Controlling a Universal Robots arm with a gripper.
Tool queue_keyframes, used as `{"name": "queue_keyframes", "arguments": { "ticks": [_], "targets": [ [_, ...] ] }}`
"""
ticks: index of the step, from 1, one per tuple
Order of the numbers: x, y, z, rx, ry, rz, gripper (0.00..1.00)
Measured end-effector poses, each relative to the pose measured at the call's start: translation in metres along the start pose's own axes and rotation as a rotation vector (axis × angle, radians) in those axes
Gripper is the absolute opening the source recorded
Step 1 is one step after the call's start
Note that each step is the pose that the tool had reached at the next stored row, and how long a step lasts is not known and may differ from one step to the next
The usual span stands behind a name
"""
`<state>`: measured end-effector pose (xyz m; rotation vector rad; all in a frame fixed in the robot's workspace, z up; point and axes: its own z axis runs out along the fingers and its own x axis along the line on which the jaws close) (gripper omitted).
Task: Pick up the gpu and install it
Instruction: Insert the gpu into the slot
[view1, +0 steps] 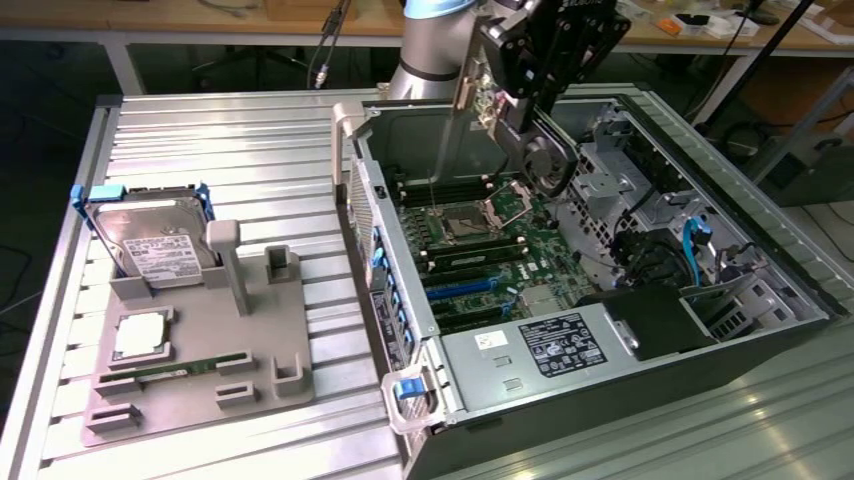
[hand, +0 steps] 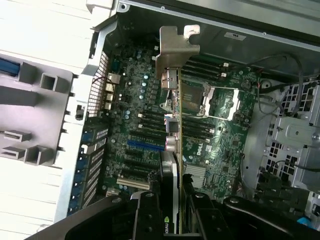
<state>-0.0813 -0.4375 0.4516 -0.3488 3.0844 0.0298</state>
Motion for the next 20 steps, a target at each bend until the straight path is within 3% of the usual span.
{"name": "queue_keyframes", "arguments": {
  "ticks": [20],
  "targets": [
    [0.0,0.0,0.0,-0.0139,0.0054,-0.359,0.27]
  ]
}}
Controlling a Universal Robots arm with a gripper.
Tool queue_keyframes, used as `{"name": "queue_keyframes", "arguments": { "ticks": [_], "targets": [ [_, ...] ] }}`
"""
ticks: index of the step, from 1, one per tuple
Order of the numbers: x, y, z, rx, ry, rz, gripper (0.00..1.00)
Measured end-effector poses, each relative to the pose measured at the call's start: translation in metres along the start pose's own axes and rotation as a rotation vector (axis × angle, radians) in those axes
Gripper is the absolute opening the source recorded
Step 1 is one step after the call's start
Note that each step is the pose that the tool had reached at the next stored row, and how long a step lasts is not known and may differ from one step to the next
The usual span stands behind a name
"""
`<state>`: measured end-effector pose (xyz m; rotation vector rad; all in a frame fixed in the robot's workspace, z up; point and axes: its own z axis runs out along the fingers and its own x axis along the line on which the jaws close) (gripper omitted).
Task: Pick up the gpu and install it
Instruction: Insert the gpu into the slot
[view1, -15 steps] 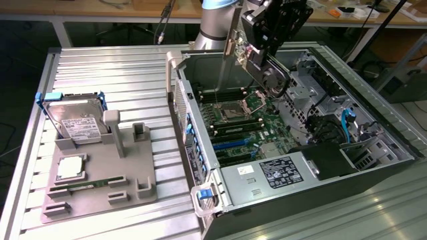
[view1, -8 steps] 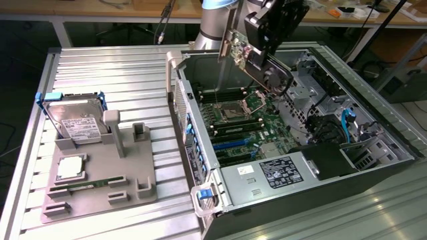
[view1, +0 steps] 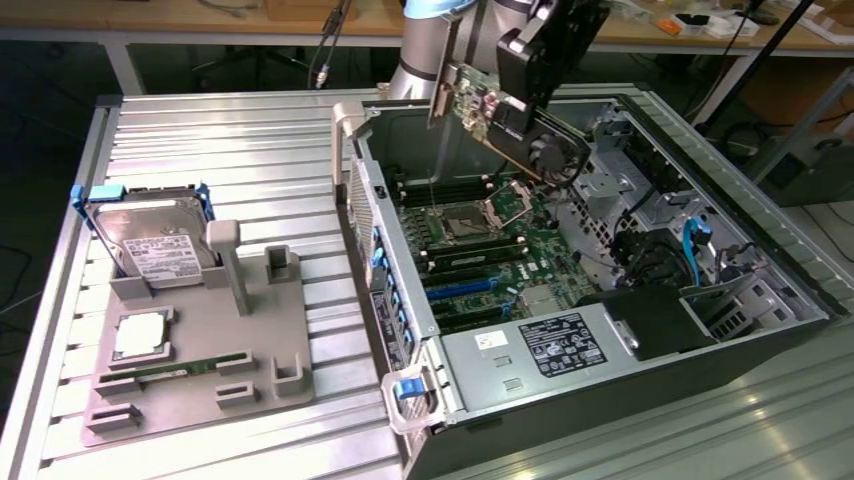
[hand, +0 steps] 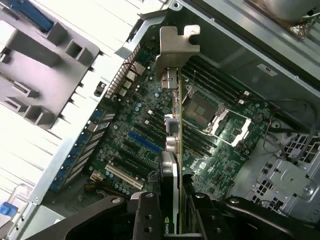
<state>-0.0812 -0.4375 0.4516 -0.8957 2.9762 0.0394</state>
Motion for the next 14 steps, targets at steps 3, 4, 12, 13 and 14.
{"name": "queue_keyframes", "arguments": {
  "ticks": [3,4,12,13,14],
  "targets": [
    [0.0,0.0,0.0,-0.0021,0.0008,-0.053,0.27],
    [0.0,0.0,0.0,-0.0027,0.0011,-0.069,0.27],
    [0.0,0.0,0.0,-0.0076,0.0028,-0.194,0.27],
    [0.0,0.0,0.0,-0.0079,0.003,-0.201,0.27],
    [0.0,0.0,0.0,-0.0081,0.0031,-0.208,0.27]
  ]
}}
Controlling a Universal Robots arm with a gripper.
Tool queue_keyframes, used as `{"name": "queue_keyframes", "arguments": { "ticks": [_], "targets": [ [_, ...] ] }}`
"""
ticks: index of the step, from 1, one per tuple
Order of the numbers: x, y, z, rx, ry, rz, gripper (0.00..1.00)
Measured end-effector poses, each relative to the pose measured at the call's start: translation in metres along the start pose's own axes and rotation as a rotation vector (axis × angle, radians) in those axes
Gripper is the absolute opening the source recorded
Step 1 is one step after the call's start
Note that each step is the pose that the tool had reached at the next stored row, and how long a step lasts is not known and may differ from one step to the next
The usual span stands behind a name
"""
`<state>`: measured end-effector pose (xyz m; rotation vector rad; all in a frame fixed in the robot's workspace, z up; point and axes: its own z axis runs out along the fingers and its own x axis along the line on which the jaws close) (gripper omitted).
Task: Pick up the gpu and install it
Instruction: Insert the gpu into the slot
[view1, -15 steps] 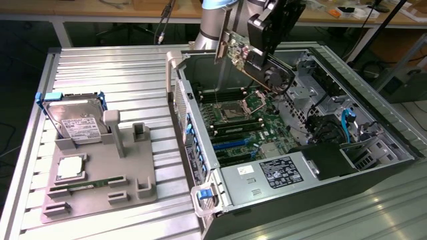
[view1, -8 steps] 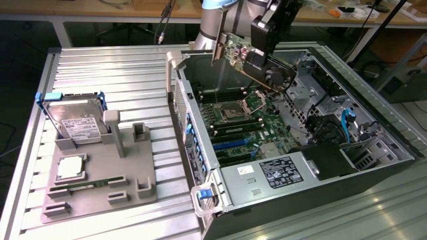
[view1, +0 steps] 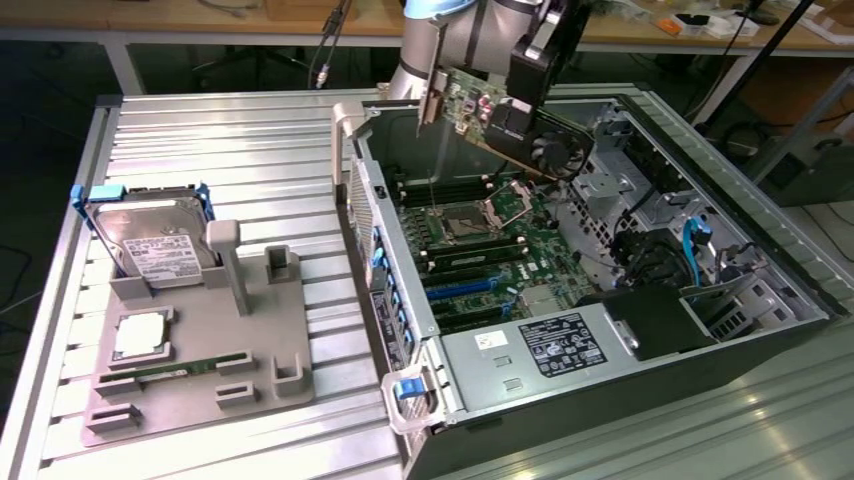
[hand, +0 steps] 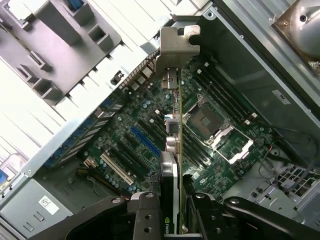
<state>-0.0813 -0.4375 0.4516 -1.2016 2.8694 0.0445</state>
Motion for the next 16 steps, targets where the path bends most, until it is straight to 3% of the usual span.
{"name": "queue_keyframes", "arguments": {
  "ticks": [16],
  "targets": [
    [0.0,0.0,0.0,-0.0048,0.0018,-0.123,0.27]
  ]
}}
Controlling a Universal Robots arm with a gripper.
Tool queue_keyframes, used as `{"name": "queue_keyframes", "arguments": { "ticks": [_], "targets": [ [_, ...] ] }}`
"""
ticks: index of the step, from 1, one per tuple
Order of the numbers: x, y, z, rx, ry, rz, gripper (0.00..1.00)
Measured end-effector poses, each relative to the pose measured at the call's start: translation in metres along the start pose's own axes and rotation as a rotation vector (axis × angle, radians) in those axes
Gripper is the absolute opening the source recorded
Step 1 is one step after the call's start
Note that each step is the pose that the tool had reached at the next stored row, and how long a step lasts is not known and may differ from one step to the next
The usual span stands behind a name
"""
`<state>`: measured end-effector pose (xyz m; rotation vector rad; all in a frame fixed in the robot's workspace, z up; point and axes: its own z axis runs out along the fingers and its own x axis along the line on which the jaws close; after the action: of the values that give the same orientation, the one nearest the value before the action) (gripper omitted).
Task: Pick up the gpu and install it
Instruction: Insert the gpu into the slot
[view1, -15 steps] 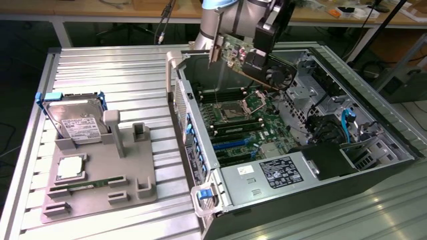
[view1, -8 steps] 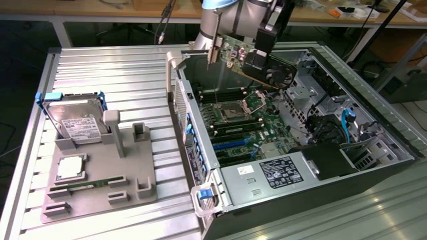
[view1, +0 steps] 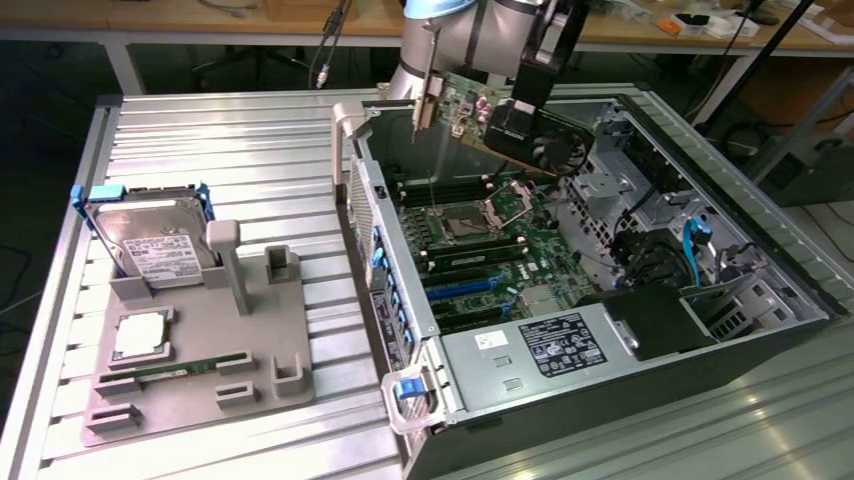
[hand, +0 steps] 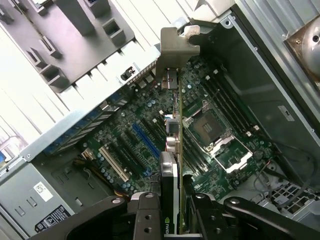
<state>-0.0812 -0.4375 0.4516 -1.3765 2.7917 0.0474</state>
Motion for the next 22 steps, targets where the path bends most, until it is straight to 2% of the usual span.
{"name": "queue_keyframes", "arguments": {
  "ticks": [11,22],
  "targets": [
    [0.0,0.0,0.0,-0.0032,0.0012,-0.082,0.27],
    [0.0,0.0,0.0,-0.0078,0.0028,-0.198,0.27]
  ]
}}
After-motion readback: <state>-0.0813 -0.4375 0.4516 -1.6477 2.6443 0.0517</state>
